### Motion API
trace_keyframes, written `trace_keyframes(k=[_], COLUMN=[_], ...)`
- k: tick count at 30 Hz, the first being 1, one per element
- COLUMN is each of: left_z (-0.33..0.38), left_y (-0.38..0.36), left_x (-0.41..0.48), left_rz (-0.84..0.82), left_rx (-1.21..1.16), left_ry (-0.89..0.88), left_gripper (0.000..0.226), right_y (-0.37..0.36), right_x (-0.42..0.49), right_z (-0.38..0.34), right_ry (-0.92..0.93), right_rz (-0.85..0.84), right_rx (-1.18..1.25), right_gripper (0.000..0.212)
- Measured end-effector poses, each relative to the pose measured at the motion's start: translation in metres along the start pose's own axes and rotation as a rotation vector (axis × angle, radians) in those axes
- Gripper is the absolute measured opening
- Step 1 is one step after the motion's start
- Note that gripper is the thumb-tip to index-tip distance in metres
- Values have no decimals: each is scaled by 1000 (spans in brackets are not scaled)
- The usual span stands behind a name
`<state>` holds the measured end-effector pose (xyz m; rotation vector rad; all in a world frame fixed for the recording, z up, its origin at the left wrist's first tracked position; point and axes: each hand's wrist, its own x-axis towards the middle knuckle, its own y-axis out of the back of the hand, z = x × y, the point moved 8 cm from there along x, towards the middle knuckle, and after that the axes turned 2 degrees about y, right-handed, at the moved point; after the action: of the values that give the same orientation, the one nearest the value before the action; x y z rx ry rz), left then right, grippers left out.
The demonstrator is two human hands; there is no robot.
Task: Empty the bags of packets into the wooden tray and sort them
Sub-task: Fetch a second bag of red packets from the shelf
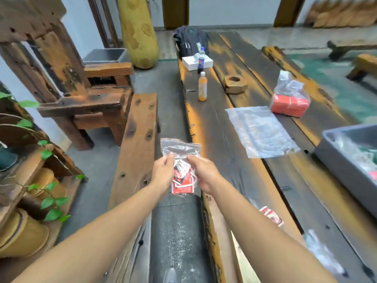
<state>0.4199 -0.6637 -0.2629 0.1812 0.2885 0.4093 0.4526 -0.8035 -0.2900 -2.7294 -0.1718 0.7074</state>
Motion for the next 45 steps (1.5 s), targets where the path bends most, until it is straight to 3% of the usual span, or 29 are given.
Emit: trace_keyframes(k=[4, 8, 12, 15, 20, 26, 34, 45], left_z=[-16, -1, -5, -13, -50, -96, -140, -223], left_y=[-82, -196, -285, -337, -395, -416, -445, -466], left_x=[-11, -50, -97, -139, -210, -306, -358, -314], left_rz=[-162, -451, -684, -866, -1155, -1391, -1461, -1237], left_rx=[120, 220, 320, 320, 406, 518, 650, 809], left_ry=[14, -116, -173, -165, -174, -106, -52, 60], left_gripper=[47, 45, 48, 46, 45, 41, 40, 40], right_y=[89, 196, 275, 316, 360, 390, 434, 479], right_x=[-26, -68, -125, -172, -247, -328, -361, -309], right_z=[1, 1, 2, 7, 45, 110, 162, 219], right_ry=[30, 83, 100, 117, 104, 96, 26, -141], right_rz=[163, 394, 660, 825, 1071, 1256, 1286, 1121], right_rx=[73, 188, 229, 262, 333, 498, 570, 597], right_gripper=[20, 28, 9, 13, 25, 9, 9, 16])
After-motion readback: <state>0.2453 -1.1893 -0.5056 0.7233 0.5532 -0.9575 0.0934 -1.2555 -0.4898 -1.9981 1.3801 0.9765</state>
